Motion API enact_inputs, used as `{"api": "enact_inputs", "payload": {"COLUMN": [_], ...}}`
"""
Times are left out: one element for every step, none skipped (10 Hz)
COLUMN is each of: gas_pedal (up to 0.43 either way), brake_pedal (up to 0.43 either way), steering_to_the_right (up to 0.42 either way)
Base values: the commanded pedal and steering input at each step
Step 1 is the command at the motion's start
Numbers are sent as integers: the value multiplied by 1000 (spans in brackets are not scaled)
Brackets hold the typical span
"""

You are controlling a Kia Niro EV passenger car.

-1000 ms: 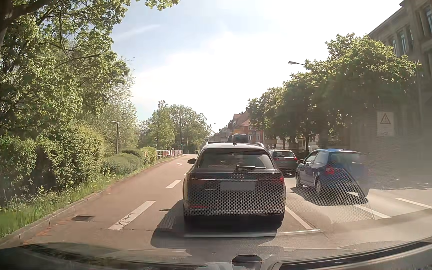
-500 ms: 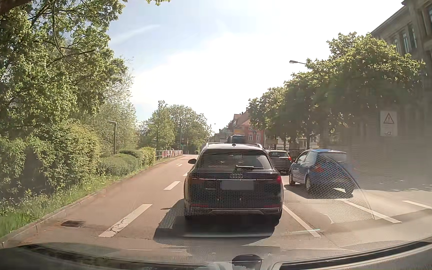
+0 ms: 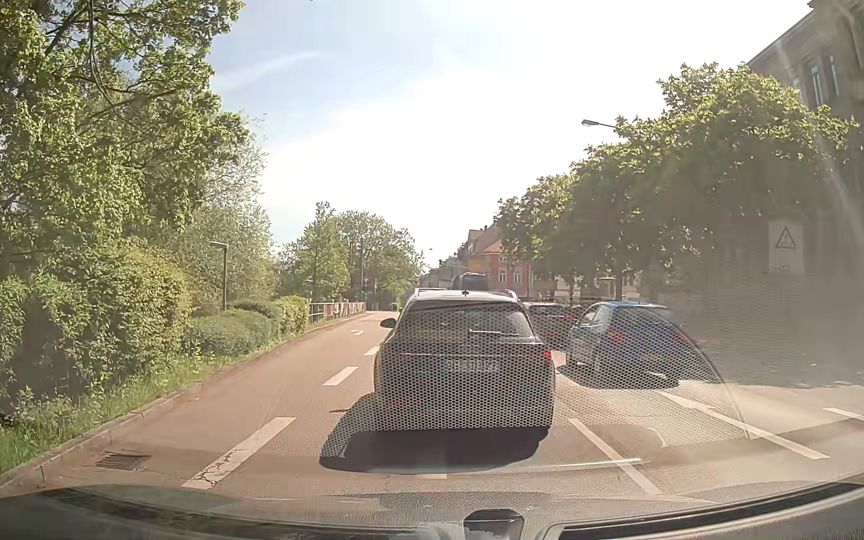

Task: Follow the waypoints while adhering to traffic rules and regulations

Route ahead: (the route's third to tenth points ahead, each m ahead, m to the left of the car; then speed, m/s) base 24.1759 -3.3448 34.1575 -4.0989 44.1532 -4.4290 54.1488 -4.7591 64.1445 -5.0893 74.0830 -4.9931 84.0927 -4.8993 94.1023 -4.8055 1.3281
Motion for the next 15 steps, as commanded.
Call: {"api": "enact_inputs", "payload": {"gas_pedal": [157,177,197,209,209,209,209,220,220,220,220,220,220,220,220], "brake_pedal": [0,0,0,0,0,0,0,0,0,0,0,0,0,0,0], "steering_to_the_right": [-10,-11,-10,-11,-10,-8,-8,-8,-9,-9,-10,-11,-12,-12,-12]}}
